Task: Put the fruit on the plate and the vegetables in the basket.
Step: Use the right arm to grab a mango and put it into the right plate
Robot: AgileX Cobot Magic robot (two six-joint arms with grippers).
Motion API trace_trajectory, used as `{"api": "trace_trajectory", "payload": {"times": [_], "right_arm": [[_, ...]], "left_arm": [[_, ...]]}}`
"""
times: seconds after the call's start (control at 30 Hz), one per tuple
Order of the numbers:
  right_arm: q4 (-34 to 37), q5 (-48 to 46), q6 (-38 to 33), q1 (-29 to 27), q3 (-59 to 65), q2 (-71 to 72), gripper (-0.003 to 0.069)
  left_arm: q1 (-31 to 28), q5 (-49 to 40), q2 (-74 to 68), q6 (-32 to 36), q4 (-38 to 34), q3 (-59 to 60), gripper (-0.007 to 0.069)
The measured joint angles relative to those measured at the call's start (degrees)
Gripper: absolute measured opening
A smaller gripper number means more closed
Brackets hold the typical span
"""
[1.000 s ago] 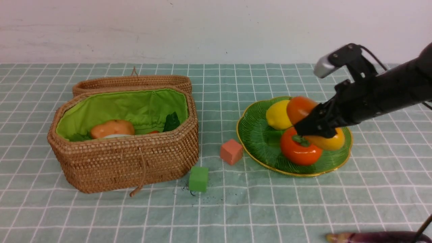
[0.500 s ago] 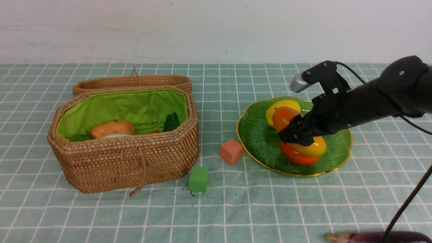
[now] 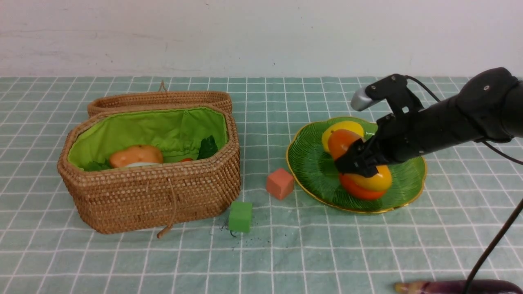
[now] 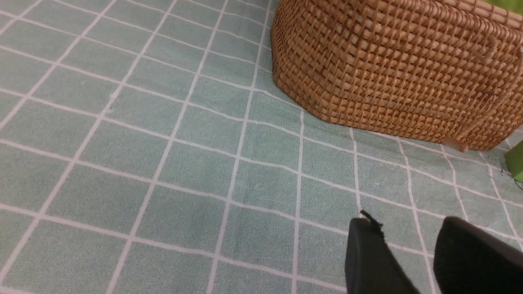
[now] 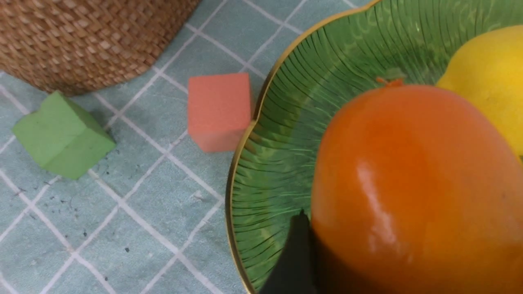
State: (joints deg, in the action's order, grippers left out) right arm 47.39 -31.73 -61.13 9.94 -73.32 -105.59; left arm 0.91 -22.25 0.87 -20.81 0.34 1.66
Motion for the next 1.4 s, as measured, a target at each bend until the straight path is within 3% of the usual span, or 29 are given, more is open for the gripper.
{"api": "trace_trajectory", "payload": {"times": [0.33, 0.67, 0.83, 1.13, 1.4], "right_arm": [[0.62, 4.42, -0.59, 1.63, 0.0, -0.11, 0.0613], [1.61, 13.26, -9.35, 6.9, 0.0, -1.29, 0.0638], [2.61, 17.96, -10.41, 7.79, 0.0, -4.11, 0.0644], [2.94, 18.12, -10.53, 7.79, 0.0, -4.76, 0.0645], [2.61, 11.89, -7.01, 7.12, -0.7, -1.48, 0.0645]], "left_arm": [[0.0, 0.0, 0.0, 0.0, 0.0, 0.0, 0.0237], [0.0, 0.0, 0.0, 0.0, 0.0, 0.0, 0.0237], [0.0, 0.0, 0.0, 0.0, 0.0, 0.0, 0.0238], [0.0, 0.0, 0.0, 0.0, 0.0, 0.0, 0.0239], [0.0, 0.0, 0.0, 0.0, 0.0, 0.0, 0.0239]]}}
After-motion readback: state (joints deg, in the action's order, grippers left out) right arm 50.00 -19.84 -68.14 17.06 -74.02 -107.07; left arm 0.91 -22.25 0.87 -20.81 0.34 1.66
